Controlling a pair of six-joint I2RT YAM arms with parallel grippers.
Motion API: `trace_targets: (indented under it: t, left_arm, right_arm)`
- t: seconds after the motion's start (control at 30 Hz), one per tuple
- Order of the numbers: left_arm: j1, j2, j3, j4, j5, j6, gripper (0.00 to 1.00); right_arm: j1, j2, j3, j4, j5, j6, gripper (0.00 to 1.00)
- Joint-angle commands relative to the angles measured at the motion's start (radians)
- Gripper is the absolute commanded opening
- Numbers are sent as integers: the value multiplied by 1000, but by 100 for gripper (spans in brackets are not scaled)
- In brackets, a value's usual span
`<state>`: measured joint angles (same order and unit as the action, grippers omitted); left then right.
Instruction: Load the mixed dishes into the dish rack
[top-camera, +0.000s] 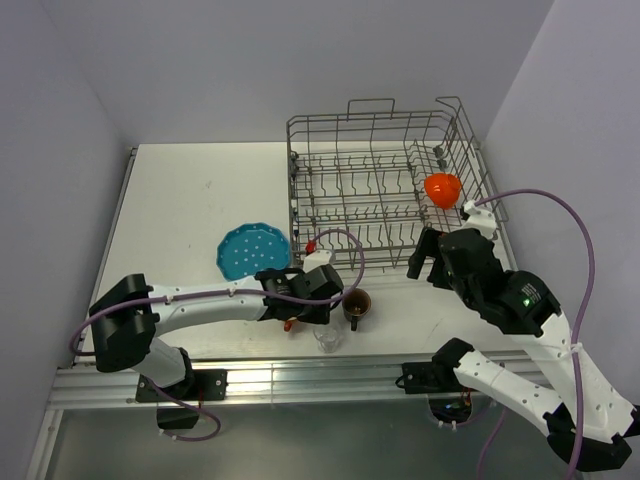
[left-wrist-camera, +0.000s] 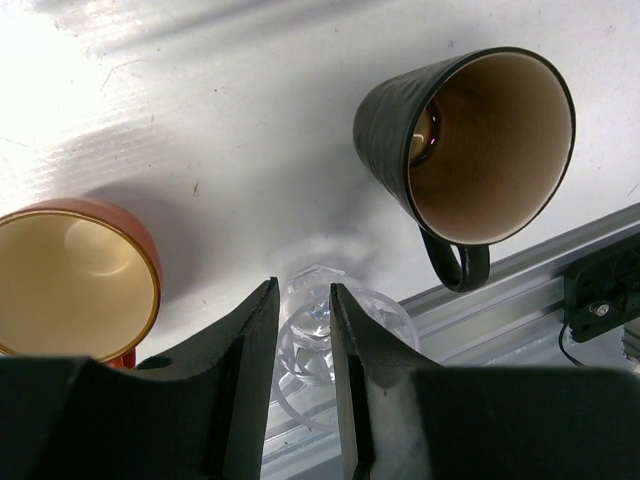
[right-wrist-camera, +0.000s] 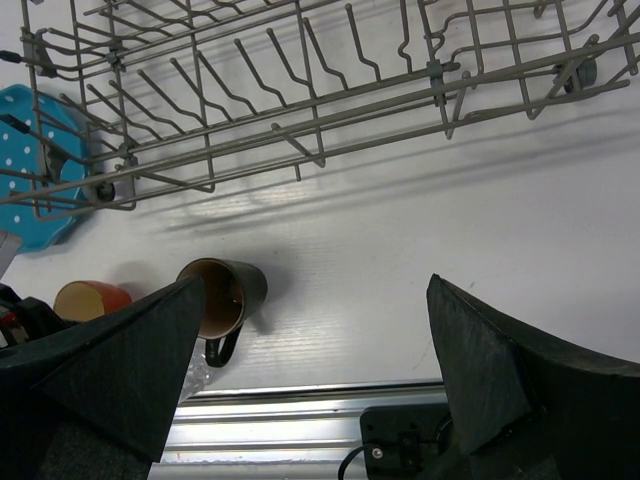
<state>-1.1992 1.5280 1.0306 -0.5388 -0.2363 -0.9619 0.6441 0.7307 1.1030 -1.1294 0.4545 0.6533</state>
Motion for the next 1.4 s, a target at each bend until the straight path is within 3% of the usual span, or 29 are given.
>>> trace_targets:
  t: [0.0,0.63,0.93,1.37]
  left_arm:
    - [-20,-20,17,-18,-26,-21,33]
    - [-92,-86,-27,-58,-77,-87,44]
    - [-111,-81,-81,-47,-61,-115,44]
    - [-111,-68,-107,39,-20,-81,9]
  right_arm:
    - [6,-14,-2,14,18,-1,100]
    - [6,-42,-19,14,-2,5,100]
    - [6,-50,-19,10,-8,9,100]
    - [6,-47,-40,25,-72,5,100]
